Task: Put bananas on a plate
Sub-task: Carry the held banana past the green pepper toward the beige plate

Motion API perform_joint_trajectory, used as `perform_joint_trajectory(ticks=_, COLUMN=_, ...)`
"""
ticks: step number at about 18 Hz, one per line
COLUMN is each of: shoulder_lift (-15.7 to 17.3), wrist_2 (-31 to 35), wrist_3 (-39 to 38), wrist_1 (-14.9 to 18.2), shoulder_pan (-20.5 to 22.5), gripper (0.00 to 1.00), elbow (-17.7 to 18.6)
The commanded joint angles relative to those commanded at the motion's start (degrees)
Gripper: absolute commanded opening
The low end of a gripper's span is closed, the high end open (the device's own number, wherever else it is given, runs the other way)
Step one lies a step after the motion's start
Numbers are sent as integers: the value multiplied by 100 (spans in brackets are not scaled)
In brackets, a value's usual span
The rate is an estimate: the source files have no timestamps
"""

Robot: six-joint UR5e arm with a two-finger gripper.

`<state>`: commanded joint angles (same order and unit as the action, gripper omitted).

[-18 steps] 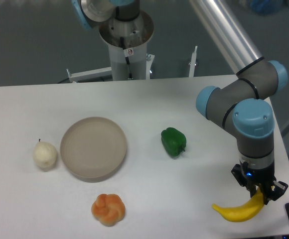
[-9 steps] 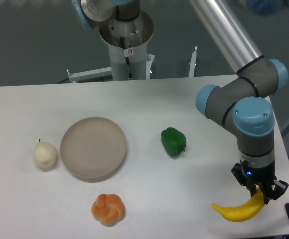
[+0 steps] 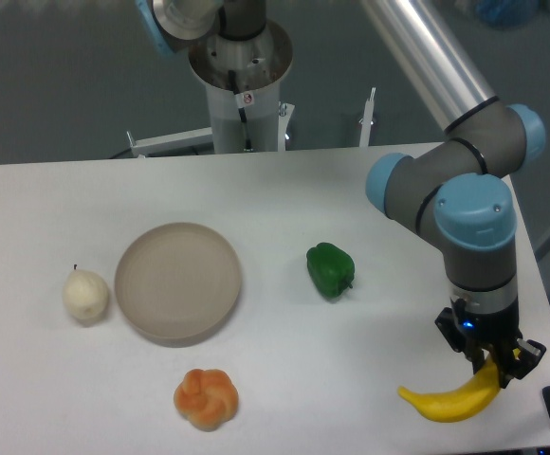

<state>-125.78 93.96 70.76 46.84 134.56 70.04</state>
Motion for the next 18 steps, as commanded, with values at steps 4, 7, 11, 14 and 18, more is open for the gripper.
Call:
perform_joint_trajectory(ticks=4, shoulder_lift=150, wrist_2=9, wrist_3=-448, wrist_1=9, shoulder_pan=-290, gripper=23, elbow=237)
perform_joint_trajectory(ticks=7, shoulder_lift=579, wrist_2=18, wrist_3=-975, wrist_1=236, shoulder_pan=-553, gripper=22, elbow=781)
perform_joint_trajectory(ticks=11, shoulder_lift=1353, wrist_2=-26, wrist_3=-1732, wrist_1=833, shoulder_pan=-983, gripper=22, elbow=1669)
perform_joint_trajectory(ticks=14, shoulder_lift=1635, wrist_2=-132, wrist_3=-2424, wrist_1=1037, shoulder_pan=-1396, gripper=22, elbow=2240)
perform_joint_trajectory(ticks=18, shoulder_lift=1855, wrist_2=-167, wrist_3=-3128, wrist_1=959, shoulder_pan=-2037, gripper=21, elbow=2838)
